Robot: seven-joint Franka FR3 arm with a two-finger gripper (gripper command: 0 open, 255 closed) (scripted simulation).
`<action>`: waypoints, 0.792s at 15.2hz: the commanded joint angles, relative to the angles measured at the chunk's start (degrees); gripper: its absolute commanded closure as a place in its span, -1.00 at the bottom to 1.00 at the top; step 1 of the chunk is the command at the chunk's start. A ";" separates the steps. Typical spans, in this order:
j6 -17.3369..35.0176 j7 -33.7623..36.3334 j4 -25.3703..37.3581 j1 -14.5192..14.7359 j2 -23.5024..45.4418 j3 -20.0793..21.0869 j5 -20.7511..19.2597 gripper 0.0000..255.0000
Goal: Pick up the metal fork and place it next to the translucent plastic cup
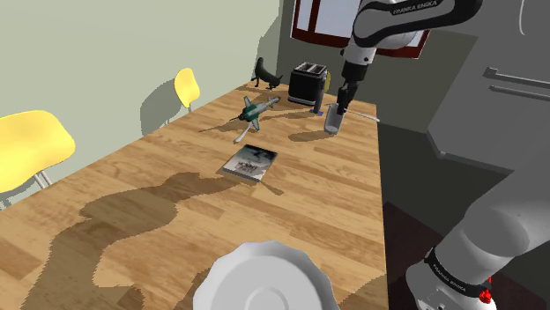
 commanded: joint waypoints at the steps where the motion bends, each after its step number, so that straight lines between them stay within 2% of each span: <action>1: -0.08 -2.88 1.40 -1.25 1.43 -1.62 -0.23 1.00; 12: -2.96 -17.00 15.08 -8.02 12.78 -8.88 0.52 1.00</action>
